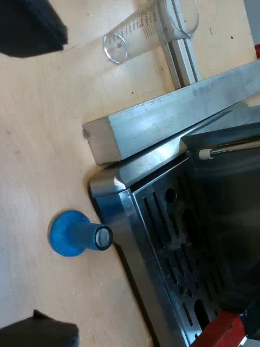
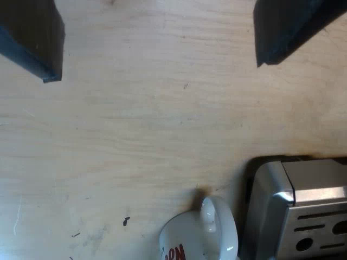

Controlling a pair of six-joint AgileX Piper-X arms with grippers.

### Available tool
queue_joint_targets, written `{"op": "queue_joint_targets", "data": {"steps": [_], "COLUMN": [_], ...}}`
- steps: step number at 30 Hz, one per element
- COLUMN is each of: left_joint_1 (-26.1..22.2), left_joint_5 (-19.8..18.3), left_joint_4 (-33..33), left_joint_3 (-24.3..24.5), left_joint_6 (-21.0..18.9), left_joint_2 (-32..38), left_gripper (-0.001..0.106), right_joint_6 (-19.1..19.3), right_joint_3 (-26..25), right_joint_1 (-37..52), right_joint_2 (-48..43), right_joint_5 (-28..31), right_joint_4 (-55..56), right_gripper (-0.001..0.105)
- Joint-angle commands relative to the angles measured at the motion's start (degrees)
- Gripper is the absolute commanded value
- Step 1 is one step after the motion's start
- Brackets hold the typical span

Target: Put the handle in the coffee machine

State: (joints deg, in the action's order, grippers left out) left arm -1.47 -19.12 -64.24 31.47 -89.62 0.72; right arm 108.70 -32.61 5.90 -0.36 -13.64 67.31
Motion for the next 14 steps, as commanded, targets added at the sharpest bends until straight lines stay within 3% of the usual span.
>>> {"op": "queue_joint_targets", "data": {"steps": [1, 14], "left_joint_1": [-0.1, 1.7], "left_joint_5": [-0.4, -0.4], "left_joint_4": [0.8, 0.9], "left_joint_3": [0.1, 0.1], "left_joint_6": [-0.5, -0.5], "left_joint_2": [7.8, 7.8], "left_gripper": [0.104, 0.104], "right_joint_6": [0.4, 0.4], "right_joint_3": [-0.4, -0.4], "right_joint_1": [-0.1, -0.1], "right_joint_2": [-2.6, -2.6], "right_joint_5": [-0.3, -0.3], "right_joint_4": [0.2, 0.2], "right_gripper": [0.073, 0.073]}}
